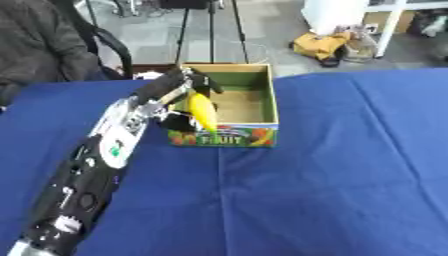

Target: Pick up objects on the table and place them in the box.

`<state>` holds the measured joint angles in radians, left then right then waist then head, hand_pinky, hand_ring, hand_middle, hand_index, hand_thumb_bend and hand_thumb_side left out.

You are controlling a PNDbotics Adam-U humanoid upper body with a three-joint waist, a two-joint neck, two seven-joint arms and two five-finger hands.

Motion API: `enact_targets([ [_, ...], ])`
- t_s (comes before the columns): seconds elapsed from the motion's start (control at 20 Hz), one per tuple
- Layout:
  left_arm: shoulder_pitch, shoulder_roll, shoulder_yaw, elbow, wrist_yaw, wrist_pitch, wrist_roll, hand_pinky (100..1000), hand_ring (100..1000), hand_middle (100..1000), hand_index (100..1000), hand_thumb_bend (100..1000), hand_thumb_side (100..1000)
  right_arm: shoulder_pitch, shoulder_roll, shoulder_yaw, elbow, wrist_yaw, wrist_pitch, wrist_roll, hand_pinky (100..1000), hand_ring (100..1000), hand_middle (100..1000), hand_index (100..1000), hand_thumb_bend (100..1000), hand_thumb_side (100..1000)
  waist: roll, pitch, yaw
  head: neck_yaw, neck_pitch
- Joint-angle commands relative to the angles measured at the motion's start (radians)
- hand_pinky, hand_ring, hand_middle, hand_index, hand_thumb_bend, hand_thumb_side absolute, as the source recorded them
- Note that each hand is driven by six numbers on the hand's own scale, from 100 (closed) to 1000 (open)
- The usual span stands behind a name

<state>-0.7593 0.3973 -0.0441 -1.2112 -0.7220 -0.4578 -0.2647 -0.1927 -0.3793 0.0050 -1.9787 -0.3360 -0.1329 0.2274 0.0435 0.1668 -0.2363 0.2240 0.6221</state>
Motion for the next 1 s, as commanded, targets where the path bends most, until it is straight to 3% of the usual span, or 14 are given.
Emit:
enact_targets([
  [0.05, -0.043, 0.05, 0.03, 0.063, -0.029, 0.008, 0.02, 657, 519, 469, 743, 166, 267, -0.009, -0.02, 0.001, -0.021, -0.004, 0.0, 0.007, 535, 667, 564, 641, 100, 652, 0.0, -0.015, -0.008, 0.011, -0.013],
  [0.45, -0.094, 0.085, 0.051, 0.24, -0.144, -0.02, 0.111, 661, 540, 502, 759, 240, 323, -0.024, -0.026, 0.014, -0.021, -0.006, 0.005, 0.024, 535, 667, 563, 641, 100, 655, 0.024, -0.009, -0.072, 0.037, -0.035],
  [0.75, -0.105, 0.092, 0.054, 0.295, -0.186, -0.048, 0.169, 670, 573, 542, 791, 322, 408, -0.033, -0.027, 0.016, -0.021, -0.008, 0.008, 0.028, 534, 667, 562, 640, 100, 657, 0.039, -0.005, -0.108, 0.044, -0.049],
  [1.0, -0.112, 0.101, 0.058, 0.312, -0.216, -0.056, 0.204, 712, 647, 621, 819, 487, 641, -0.039, -0.027, 0.017, -0.02, -0.004, 0.012, 0.03, 534, 667, 561, 639, 100, 662, 0.053, 0.002, -0.127, 0.047, -0.056],
])
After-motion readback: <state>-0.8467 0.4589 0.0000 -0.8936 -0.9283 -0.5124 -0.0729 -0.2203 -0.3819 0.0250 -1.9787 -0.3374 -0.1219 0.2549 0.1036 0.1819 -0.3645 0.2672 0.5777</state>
